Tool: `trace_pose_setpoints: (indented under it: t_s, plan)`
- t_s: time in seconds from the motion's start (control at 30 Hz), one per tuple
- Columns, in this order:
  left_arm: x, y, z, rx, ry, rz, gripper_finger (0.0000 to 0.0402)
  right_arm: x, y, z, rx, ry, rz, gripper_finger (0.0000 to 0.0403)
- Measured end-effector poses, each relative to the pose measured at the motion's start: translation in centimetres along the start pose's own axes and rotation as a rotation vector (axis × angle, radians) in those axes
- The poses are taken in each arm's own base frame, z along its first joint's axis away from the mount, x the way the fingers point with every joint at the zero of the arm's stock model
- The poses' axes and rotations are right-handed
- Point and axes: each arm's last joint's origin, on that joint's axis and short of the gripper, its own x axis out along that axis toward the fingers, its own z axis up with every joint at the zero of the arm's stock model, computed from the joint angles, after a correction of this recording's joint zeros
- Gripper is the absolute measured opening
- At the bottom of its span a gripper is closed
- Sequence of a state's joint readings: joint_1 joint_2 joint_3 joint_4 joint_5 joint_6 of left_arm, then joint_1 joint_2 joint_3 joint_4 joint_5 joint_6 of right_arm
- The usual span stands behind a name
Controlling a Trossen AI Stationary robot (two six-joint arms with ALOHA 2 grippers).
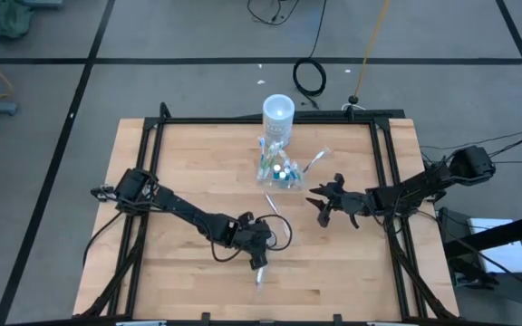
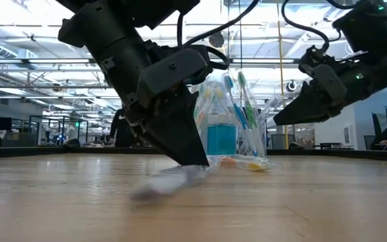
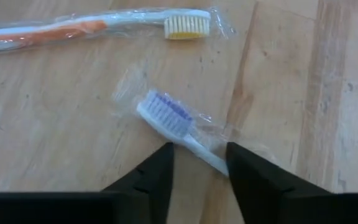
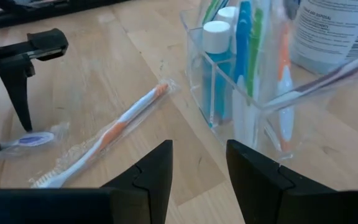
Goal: Pick & Place toothbrushing station
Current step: Put the purple toothbrush into the transparent organizer
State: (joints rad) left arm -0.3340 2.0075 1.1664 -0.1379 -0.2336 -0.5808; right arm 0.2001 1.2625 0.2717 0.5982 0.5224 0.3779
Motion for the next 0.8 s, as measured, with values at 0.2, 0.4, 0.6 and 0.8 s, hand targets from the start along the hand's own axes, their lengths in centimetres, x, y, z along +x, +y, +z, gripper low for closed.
trace_pose_setpoints:
  t_s: [0.2,0.4,0.6,0.8]
  plan:
    - [0.0,0.1,0.1,0.025,0.001,0.000,0.0062,-0.5,-0.8,-1.1,0.017,-0.027,0.011,0.0141]
    - [0.0,0.1,0.1,0.099,-0.002,-0.002,0.0007,-0.9,-1.3,-1.9,0.011,-0.017,0.007,0.0141]
    - [-0.3,0.1,0.3,0.118,-0.018,-0.003,0.0021,-1.1,-1.6,-2.4,0.002,-0.005,0.002,0.0141]
    - [-1.9,0.2,1.5,0.131,-0.112,0.072,0.0006,-1.2,-2.0,-2.8,-0.004,0.007,-0.011,0.0141]
